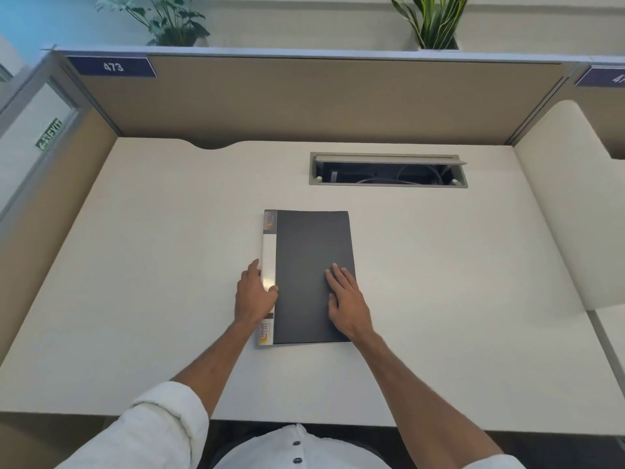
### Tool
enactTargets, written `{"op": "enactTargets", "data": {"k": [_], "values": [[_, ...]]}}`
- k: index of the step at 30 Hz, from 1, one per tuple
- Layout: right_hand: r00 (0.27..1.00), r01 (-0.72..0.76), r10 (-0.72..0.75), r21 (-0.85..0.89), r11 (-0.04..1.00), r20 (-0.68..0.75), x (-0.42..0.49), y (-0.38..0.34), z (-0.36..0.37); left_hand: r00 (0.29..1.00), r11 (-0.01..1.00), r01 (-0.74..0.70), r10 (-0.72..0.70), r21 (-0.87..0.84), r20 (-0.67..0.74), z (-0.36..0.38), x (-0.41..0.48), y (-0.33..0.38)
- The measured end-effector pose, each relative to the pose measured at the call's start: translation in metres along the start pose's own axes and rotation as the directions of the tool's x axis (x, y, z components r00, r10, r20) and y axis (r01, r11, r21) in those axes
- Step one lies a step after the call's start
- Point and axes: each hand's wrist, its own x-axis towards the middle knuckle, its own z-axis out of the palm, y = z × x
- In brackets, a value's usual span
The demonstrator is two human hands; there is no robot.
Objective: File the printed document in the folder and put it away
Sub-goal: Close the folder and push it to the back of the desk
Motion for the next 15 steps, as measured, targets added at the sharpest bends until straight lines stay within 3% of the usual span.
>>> {"op": "enactTargets", "data": {"k": [4, 7, 13, 15], "values": [[1.000, -0.022, 0.022, 0.031, 0.999, -0.002, 0.000, -0.004, 0.004, 0.988, 0.967, 0.156, -0.155, -0.201, 0.020, -0.001, 0.011, 0.007], [0.999, -0.031, 0.031, 0.055, 0.998, -0.012, -0.003, -0.005, 0.009, 0.974, 0.888, 0.224, -0.213, -0.402, 0.074, -0.003, 0.016, 0.004], [0.999, -0.034, 0.040, 0.172, 0.984, -0.032, 0.003, -0.004, 0.005, 0.967, 0.792, 0.243, -0.154, -0.560, 0.203, -0.003, 0.014, -0.001], [0.990, -0.084, 0.113, 0.285, 0.955, -0.086, 0.008, -0.005, 0.001, 0.958, 0.747, 0.273, -0.156, -0.606, 0.240, -0.002, 0.015, -0.002]]}}
